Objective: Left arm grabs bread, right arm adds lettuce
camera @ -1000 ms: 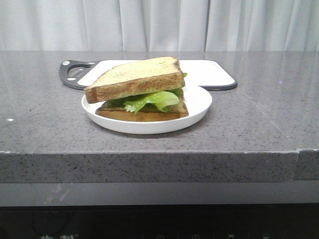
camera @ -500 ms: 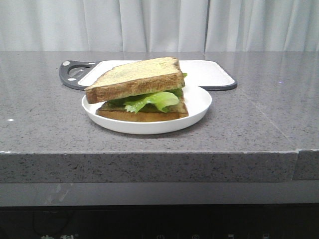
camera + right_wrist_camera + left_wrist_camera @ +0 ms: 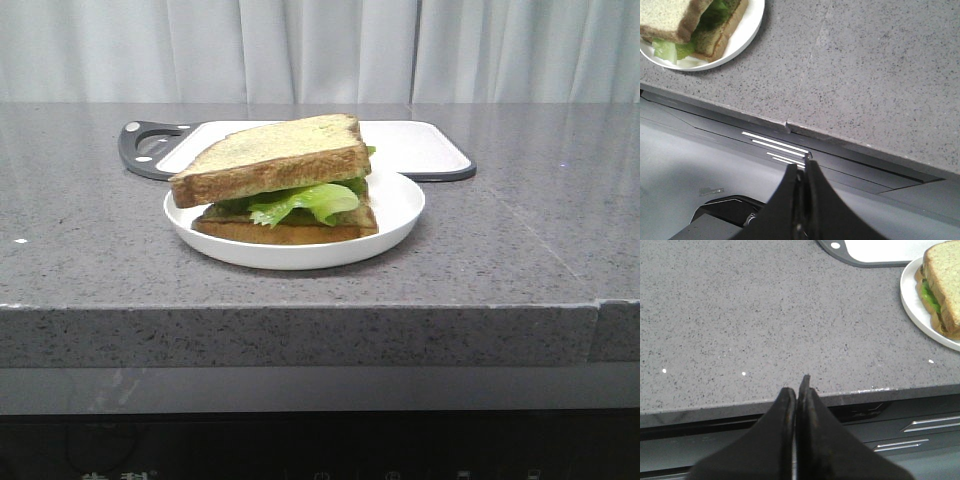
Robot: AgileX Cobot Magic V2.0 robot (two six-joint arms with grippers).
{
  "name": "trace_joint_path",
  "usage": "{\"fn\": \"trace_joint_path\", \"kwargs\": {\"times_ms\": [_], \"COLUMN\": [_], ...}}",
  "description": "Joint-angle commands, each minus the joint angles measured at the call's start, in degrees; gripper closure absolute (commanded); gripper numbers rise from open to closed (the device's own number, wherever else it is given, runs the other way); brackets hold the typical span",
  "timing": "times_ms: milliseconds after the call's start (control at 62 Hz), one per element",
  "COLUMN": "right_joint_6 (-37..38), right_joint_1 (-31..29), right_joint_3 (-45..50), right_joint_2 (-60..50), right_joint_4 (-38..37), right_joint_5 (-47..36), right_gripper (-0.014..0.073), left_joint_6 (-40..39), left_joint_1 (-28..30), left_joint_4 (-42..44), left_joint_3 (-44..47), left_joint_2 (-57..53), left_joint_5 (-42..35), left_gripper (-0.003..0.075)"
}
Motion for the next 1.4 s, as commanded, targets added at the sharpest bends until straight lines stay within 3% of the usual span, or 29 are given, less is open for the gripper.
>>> {"fn": "trace_joint_path", "kwargs": {"times_ms": [0, 661, 726, 1081, 1387], "right_joint_6": [-0.04, -0.02, -0.02, -0.02, -0.02], "right_joint_1": [-0.15, -0.15, -0.15, -0.15, -0.15], "right_joint_3": [-1.39, -1.39, -1.39, -1.39, -1.39], "right_joint_2": [0.06, 0.06, 0.06, 0.06, 0.06], "right_joint_4": [-0.13, 0.34, 0.34, 0.34, 0.34], "right_joint_5": [-4.12, -4.37, -4.37, -4.37, -4.37], "right_gripper": [0.0711, 0.0711, 0.0711, 0.0711, 0.0711], "left_joint_6": [-0.77, -0.77, -0.27, -0.27, -0.27], "left_joint_1": [0.02, 0.32, 1.48, 6.73, 7.74], "left_joint_4": [-1.23, -2.78, -0.84, -2.48, -2.61], "left_joint_3": [-1.30, 0.53, 2.94, 28.15, 39.04], "left_joint_2": [0.31, -1.09, -2.83, -18.25, -26.00], "left_joint_5": [-4.71, -5.92, -9.19, -43.33, -55.37], "left_gripper": [0.0741, 0.0741, 0.0741, 0.0741, 0.0741]}}
